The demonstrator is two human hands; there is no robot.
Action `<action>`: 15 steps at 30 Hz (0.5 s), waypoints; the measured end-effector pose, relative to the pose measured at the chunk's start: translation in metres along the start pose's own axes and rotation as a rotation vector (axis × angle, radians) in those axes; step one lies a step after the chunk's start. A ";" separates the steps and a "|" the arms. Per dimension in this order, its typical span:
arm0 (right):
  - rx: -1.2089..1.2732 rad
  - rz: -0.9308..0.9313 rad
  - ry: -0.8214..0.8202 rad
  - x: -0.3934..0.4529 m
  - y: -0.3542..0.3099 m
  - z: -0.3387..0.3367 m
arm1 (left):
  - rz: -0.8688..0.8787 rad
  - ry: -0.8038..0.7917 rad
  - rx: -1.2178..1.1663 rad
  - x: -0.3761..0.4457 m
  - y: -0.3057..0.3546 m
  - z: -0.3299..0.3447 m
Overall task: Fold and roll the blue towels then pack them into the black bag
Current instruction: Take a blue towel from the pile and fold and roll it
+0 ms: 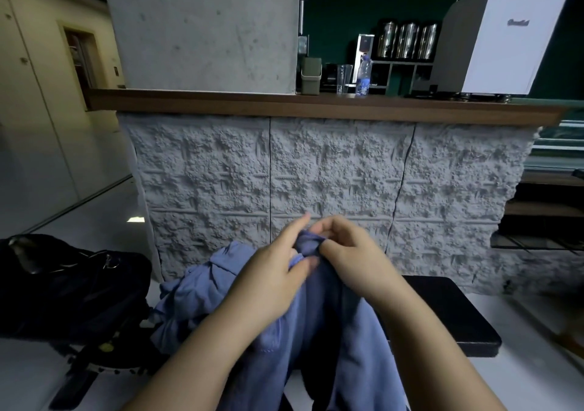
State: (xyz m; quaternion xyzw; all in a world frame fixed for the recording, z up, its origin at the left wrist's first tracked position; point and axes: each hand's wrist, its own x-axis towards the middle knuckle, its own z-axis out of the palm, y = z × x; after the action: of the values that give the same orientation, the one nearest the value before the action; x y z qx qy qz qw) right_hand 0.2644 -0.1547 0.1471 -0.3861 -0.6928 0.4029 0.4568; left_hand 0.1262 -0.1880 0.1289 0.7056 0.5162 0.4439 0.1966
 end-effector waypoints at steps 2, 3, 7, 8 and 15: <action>-0.074 -0.058 -0.041 -0.001 -0.001 0.003 | -0.031 -0.005 0.074 0.004 -0.002 0.002; -0.108 -0.077 -0.029 -0.001 -0.001 0.004 | -0.056 0.019 0.121 0.005 -0.002 0.001; -0.251 -0.104 0.047 -0.001 0.002 0.003 | -0.069 0.175 0.179 0.004 0.003 -0.010; -0.299 -0.079 0.050 -0.001 0.005 0.002 | -0.074 0.194 0.174 0.004 0.003 -0.012; -0.332 0.161 0.107 0.005 0.033 -0.014 | -0.083 0.370 -0.174 0.007 0.005 -0.031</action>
State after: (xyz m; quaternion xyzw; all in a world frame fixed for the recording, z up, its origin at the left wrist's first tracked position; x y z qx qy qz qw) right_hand 0.2814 -0.1352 0.1216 -0.5312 -0.6913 0.2973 0.3893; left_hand 0.1036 -0.1889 0.1522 0.5704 0.5317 0.6006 0.1768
